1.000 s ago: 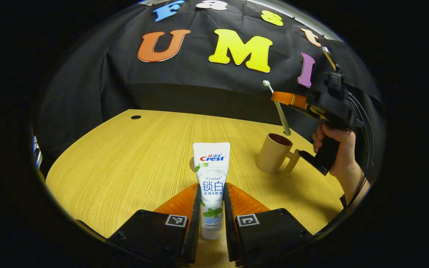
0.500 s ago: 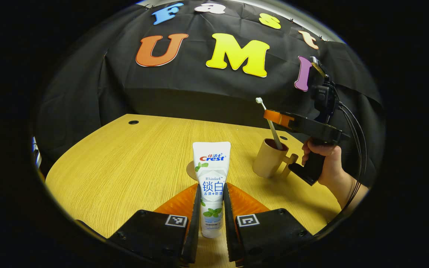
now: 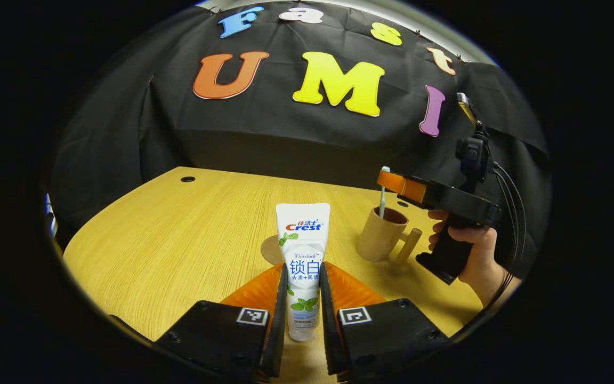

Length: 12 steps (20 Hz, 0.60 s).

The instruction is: Put the toothbrush and toothpaste on the desktop into the cup, then pick up the cup and place it on the coaster on the desktop.

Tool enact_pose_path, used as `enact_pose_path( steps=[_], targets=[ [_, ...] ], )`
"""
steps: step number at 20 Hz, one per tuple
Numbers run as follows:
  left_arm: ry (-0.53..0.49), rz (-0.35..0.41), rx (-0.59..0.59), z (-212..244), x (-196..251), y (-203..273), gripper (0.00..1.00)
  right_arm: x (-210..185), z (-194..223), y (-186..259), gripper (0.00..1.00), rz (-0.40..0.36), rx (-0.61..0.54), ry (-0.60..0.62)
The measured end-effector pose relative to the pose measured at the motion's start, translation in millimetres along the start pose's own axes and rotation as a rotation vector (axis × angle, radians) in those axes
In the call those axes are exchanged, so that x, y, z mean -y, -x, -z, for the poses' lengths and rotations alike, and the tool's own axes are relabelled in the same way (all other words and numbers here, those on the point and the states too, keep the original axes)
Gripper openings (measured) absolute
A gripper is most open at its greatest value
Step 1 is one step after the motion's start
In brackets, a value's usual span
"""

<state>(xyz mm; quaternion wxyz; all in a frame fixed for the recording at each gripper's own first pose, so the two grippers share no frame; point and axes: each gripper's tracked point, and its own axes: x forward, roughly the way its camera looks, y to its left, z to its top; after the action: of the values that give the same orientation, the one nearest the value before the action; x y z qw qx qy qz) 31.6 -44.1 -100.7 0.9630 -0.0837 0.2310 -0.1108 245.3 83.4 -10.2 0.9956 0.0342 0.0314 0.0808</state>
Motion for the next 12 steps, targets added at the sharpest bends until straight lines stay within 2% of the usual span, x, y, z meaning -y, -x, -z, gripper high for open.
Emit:
enact_pose_path(
  steps=[1, 2, 4, 5, 7, 10, 11, 12],
  targets=[
    [0.003, 0.009, 0.015, -4.3, 5.1, -1.4, 0.34, 2.5, -4.9, 7.9, 0.47, 0.0, 0.013, -0.003],
    [0.004, 0.02, 0.032, -9.8, 10.2, -4.3, 0.34, 6.3, -11.3, 16.7, 0.53, 0.002, 0.03, -0.007],
    [0.018, 0.035, 0.054, -18.0, 18.5, -11.4, 0.34, 13.7, -24.3, 35.8, 0.55, 0.003, 0.064, -0.013],
    [0.027, 0.045, 0.067, -21.5, 23.2, -14.4, 0.34, 19.4, -27.2, 46.3, 0.63, 0.005, 0.075, -0.013],
    [0.04, 0.059, 0.1, -34.4, 35.1, -22.9, 0.34, 32.4, -35.3, 68.3, 0.67, 0.015, 0.1, -0.006],
    [0.035, 0.075, 0.159, -56.6, 53.1, -38.6, 0.34, 56.9, -42.7, 97.7, 0.83, 0.045, 0.125, -0.008],
    [0.032, 0.081, 0.181, -63.6, 59.7, -43.8, 0.34, 65.4, -44.0, 106.9, 0.86, 0.052, 0.134, -0.013],
    [0.032, 0.088, 0.204, -72.9, 66.2, -48.9, 0.34, 73.3, -44.9, 114.6, 0.84, 0.061, 0.14, -0.02]
  ],
)
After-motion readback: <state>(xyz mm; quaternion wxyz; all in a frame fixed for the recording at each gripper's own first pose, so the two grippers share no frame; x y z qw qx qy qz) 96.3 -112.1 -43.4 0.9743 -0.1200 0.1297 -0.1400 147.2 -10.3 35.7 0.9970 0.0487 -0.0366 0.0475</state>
